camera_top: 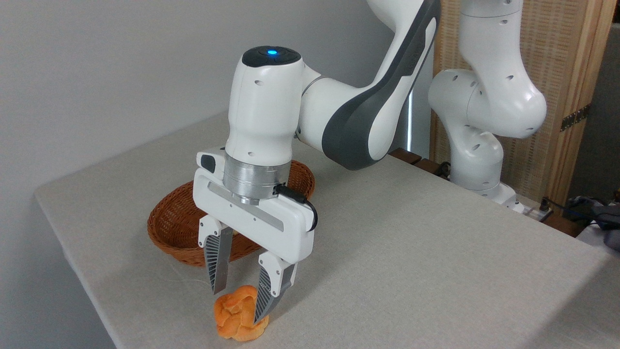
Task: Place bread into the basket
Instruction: 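Lower the gripper around the round orange bun and close on it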
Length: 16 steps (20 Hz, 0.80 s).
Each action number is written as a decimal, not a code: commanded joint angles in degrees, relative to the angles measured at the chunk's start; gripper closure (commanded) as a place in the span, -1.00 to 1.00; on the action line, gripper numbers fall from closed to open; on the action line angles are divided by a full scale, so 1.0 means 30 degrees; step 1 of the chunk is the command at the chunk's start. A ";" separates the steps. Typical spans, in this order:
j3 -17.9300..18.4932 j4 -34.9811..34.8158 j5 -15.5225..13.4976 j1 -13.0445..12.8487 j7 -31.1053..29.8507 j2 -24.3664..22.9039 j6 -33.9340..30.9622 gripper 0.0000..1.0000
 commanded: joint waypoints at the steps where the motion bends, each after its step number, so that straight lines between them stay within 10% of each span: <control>1: -0.0095 -0.0105 -0.0140 -0.0006 -0.0206 0.0006 0.0409 -1.00; 9: -0.0300 -0.0105 -0.0081 -0.0065 -0.0205 0.0445 0.0438 -1.00; 16: -0.0300 -0.0134 -0.0081 -0.0036 -0.0030 0.0709 0.1053 -0.16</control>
